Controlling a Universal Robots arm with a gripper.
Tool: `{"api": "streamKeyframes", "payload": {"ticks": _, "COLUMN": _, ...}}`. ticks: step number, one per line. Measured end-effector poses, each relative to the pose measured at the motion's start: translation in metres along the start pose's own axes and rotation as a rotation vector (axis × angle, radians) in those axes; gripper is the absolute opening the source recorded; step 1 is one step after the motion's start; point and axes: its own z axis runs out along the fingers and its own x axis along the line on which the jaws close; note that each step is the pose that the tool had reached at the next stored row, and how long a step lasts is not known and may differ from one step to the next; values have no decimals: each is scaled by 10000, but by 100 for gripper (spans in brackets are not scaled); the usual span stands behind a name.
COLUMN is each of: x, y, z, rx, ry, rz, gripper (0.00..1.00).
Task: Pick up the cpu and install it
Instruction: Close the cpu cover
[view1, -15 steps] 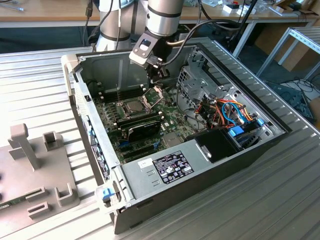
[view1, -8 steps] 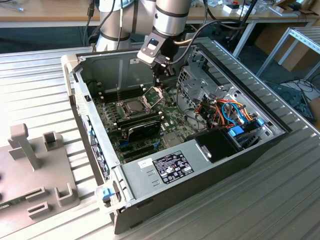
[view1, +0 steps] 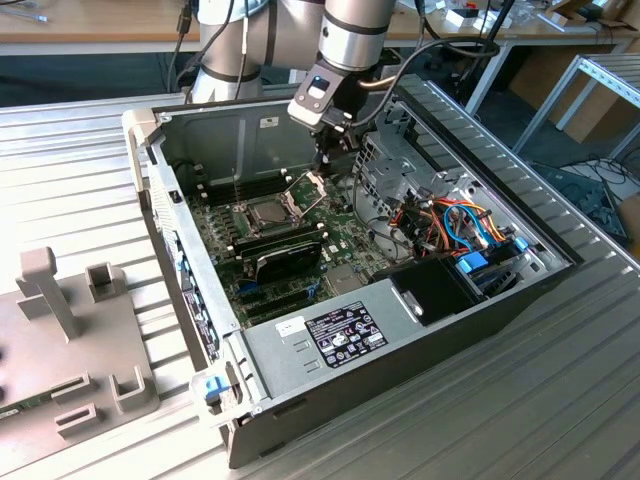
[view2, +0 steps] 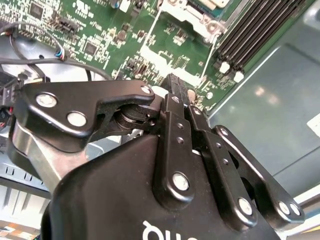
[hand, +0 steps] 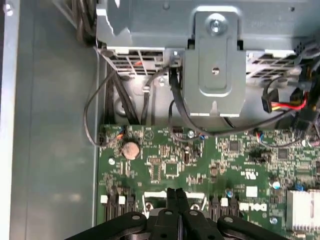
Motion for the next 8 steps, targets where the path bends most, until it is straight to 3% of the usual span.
{"api": "streamKeyframes", "payload": {"ticks": 4, "x": -2, "y": 127, "z": 11, "rx": 0, "ry": 0, "rz": -1, "gripper": 11}}
{"api": "streamKeyframes", "payload": {"ticks": 8, "x": -2, "y": 165, "z": 65, "rx": 0, "ry": -1, "rz": -1, "gripper": 11}}
